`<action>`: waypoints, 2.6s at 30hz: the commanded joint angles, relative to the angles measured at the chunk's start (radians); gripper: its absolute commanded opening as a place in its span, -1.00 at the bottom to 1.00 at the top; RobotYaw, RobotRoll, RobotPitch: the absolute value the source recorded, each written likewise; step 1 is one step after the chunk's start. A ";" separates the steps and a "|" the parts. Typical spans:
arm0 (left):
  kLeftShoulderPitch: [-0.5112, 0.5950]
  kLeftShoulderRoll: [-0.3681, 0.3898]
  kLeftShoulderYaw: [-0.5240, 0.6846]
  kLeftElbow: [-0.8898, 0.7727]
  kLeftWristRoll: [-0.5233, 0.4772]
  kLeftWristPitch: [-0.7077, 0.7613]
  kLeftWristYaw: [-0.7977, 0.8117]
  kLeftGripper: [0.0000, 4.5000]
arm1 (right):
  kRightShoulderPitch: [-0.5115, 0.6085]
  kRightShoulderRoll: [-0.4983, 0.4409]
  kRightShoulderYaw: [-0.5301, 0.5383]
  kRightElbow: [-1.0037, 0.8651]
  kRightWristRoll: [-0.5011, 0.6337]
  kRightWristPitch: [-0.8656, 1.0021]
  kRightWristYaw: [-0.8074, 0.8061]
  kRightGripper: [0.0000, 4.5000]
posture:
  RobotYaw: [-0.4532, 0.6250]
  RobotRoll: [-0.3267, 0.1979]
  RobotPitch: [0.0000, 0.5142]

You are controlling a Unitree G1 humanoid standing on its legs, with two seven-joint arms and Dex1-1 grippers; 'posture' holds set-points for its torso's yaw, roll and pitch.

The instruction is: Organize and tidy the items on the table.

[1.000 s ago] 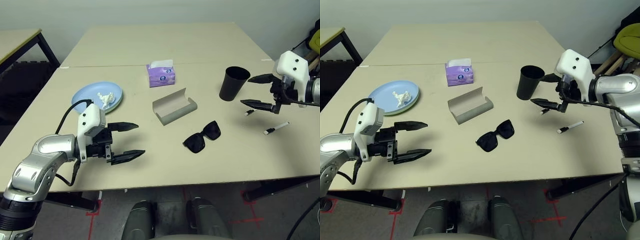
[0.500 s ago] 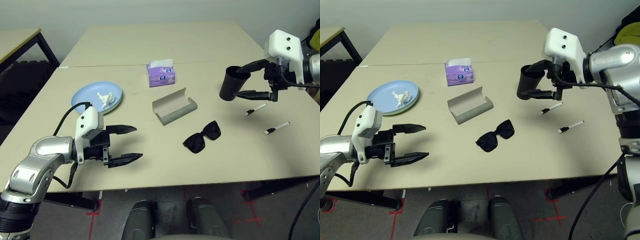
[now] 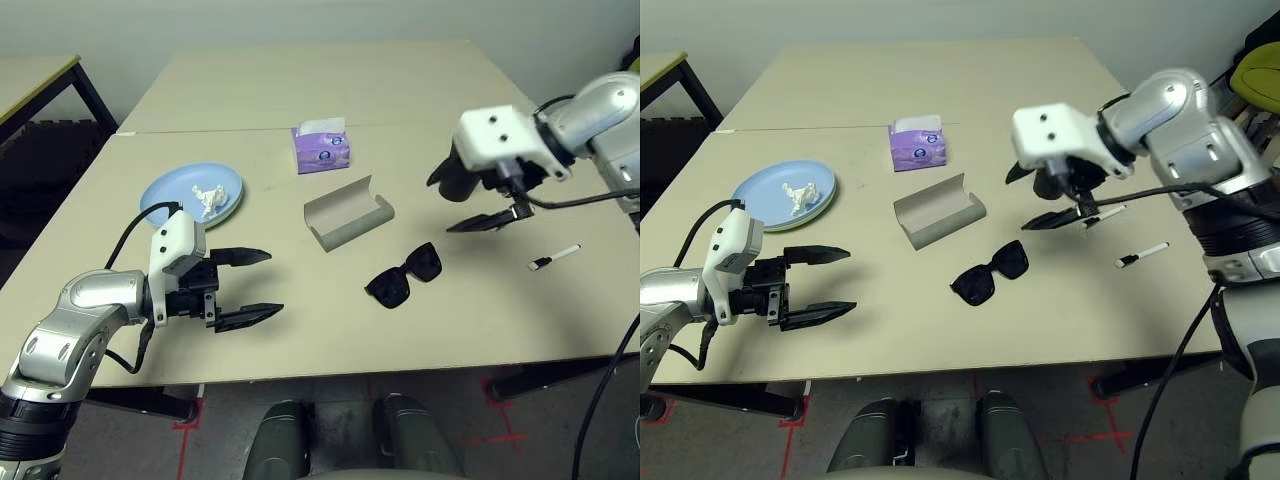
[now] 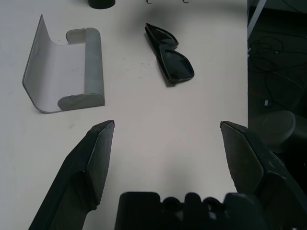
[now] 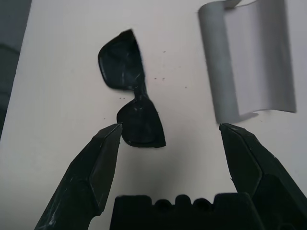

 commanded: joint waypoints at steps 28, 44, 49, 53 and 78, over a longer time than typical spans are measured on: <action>-0.003 -0.006 -0.038 -0.088 0.006 0.053 0.069 0.99 | 0.027 0.179 0.229 0.102 -0.214 -0.174 -0.012 1.00 | 0.00 0.25 -0.80; -0.025 0.000 -0.056 -0.077 0.009 0.054 0.060 0.99 | 0.116 0.213 0.138 0.007 -0.323 -0.043 -0.057 1.00 | -0.03 0.25 -0.78; -0.024 0.001 -0.056 -0.077 0.012 0.051 0.060 0.99 | 0.113 0.227 0.122 0.017 -0.338 -0.042 -0.058 1.00 | -0.02 0.25 -0.79; -0.023 0.001 -0.057 -0.077 0.014 0.050 0.060 0.99 | 0.114 0.237 0.111 0.020 -0.348 -0.043 -0.059 1.00 | -0.02 0.25 -0.79; -0.015 0.001 -0.057 -0.081 0.020 0.047 0.056 0.99 | 0.155 0.216 0.103 -0.018 -0.352 -0.036 -0.049 1.00 | -0.01 0.25 -0.76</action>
